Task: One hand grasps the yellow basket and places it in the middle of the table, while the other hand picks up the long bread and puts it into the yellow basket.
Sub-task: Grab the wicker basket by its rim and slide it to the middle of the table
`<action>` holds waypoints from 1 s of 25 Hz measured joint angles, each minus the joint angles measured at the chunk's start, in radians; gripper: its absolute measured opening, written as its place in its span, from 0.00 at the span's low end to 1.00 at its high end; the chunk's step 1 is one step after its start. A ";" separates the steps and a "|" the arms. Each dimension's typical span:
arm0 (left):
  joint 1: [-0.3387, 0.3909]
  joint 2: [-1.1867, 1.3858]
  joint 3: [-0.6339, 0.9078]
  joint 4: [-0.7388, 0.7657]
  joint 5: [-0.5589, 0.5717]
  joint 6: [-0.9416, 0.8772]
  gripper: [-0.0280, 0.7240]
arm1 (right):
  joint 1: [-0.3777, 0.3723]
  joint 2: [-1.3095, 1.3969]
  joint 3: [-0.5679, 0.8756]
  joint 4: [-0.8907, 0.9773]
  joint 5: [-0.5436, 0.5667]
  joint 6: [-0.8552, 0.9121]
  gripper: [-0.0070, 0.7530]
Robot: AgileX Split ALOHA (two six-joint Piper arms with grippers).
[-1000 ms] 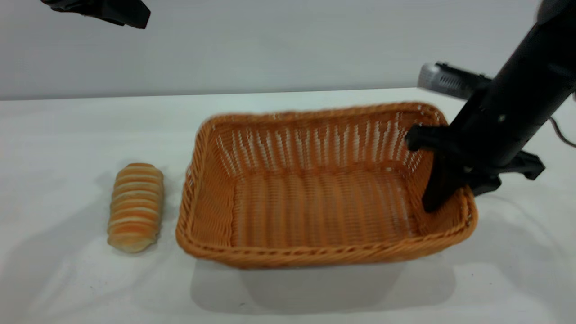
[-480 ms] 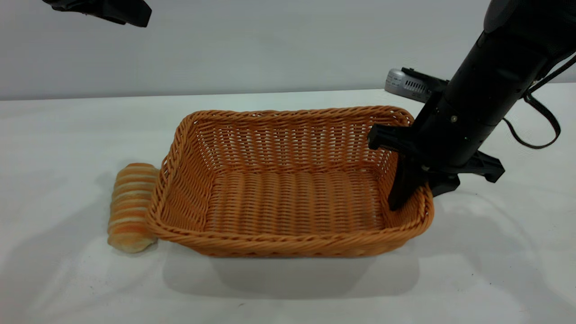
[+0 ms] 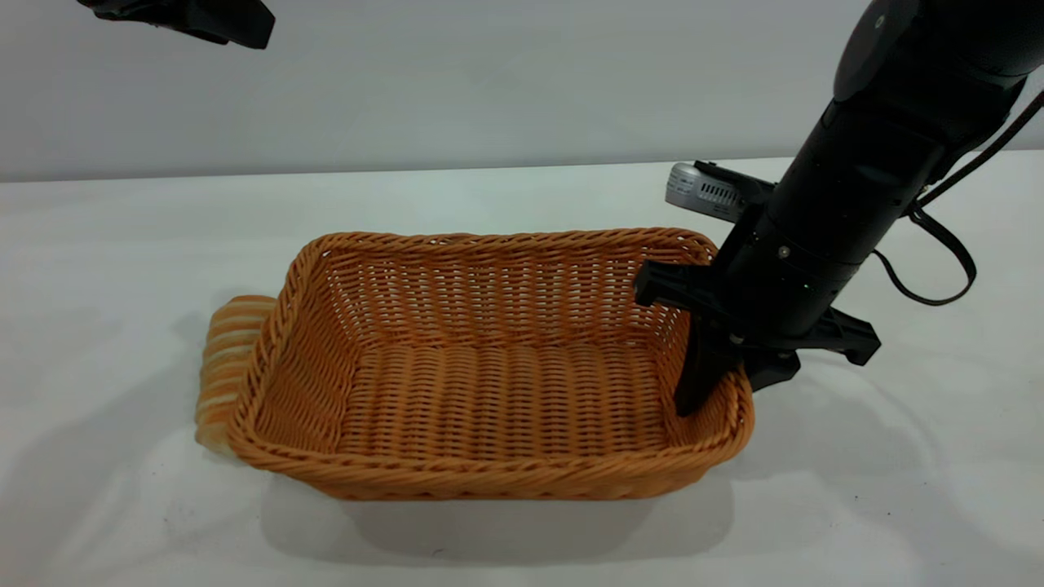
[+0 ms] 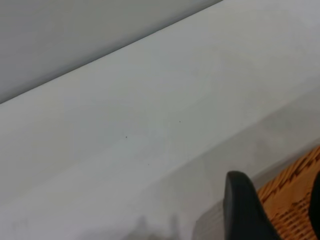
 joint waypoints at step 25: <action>0.000 0.000 0.000 -0.002 0.008 0.000 0.51 | -0.081 -0.082 -0.002 -0.028 -0.005 -0.056 0.72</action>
